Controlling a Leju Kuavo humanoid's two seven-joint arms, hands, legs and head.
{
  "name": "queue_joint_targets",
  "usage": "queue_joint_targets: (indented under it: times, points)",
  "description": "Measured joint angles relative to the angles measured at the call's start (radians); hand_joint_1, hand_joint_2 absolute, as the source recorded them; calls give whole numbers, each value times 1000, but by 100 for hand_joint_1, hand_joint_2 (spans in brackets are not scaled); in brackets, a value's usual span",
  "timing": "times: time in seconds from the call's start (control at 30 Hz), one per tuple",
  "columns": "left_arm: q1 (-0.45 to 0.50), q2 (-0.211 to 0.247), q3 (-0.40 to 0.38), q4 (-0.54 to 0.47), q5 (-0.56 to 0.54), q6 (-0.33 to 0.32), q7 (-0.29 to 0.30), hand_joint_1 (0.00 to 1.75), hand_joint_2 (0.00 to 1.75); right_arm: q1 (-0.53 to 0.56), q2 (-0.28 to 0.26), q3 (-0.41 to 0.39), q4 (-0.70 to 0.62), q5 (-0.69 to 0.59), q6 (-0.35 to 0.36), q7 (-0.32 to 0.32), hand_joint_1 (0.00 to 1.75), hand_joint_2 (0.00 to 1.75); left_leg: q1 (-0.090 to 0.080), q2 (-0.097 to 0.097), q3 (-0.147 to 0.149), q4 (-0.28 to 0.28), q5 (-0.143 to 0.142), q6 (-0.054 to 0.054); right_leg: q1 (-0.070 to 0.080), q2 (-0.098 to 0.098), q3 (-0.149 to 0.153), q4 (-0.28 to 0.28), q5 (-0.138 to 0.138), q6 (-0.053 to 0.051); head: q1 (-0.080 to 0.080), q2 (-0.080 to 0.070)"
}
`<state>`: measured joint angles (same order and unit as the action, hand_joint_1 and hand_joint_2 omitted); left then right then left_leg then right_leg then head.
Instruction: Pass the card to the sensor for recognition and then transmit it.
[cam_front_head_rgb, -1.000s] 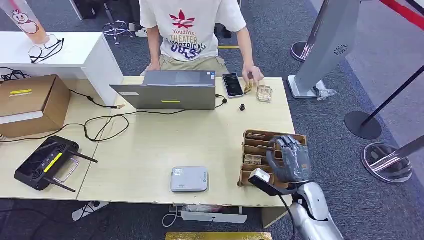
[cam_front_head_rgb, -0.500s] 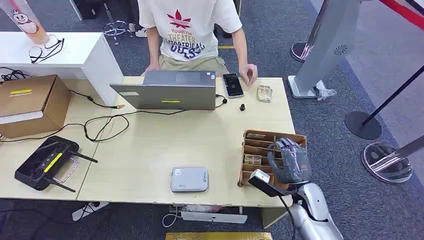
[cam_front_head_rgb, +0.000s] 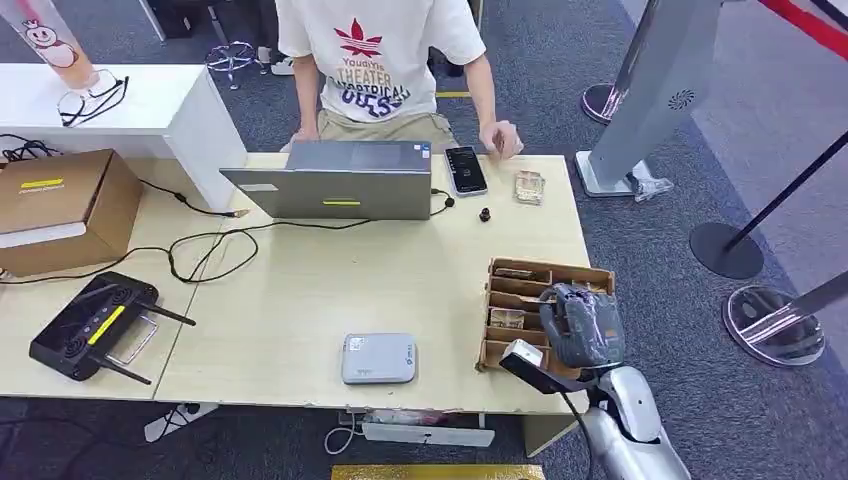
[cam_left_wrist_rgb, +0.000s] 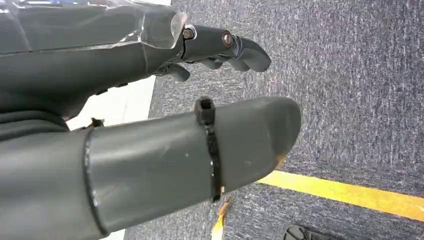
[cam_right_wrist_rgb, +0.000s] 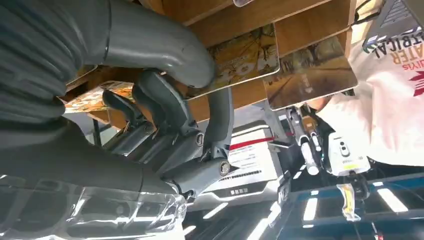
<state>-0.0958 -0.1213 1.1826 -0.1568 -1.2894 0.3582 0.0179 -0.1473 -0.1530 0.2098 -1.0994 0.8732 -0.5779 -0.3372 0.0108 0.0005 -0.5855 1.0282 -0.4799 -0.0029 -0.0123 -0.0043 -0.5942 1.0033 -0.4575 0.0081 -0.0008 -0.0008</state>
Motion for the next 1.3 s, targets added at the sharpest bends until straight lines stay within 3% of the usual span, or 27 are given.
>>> queue_joint_targets:
  times: [0.23, 0.73, 1.03, 1.3]
  points:
    - [0, 0, 0, 0, 2, 0, 0, 0, 0, -9, 0, 0, 3, -11, 14, -7, 175, 175, 0, 0, 0, 0, 0, 0, 0, 0, 0, 0, 0, 0, 0, 0]
    - [0, 0, 0, 0, 3, -12, -11, 0, 0, -52, -42, 2, -18, -100, 125, -47, 175, 175, 0, 0, 0, 0, 0, 0, 0, 0, 0, 0, 0, 0, 0, 0]
    - [-4, 7, 0, 0, 2, -19, -11, 0, 0, -121, -112, 6, -74, -220, 305, -74, 175, 175, 0, 0, 0, 0, 0, 0, 0, 0, 0, 0, 0, 0, 0, 0]
    - [-4, 8, 0, 0, 6, -18, -21, 0, 0, -197, -164, 15, -95, -287, 413, -79, 175, 175, 0, 0, 0, 0, 0, 0, 0, 0, 0, 0, 0, 0, 0, 0]
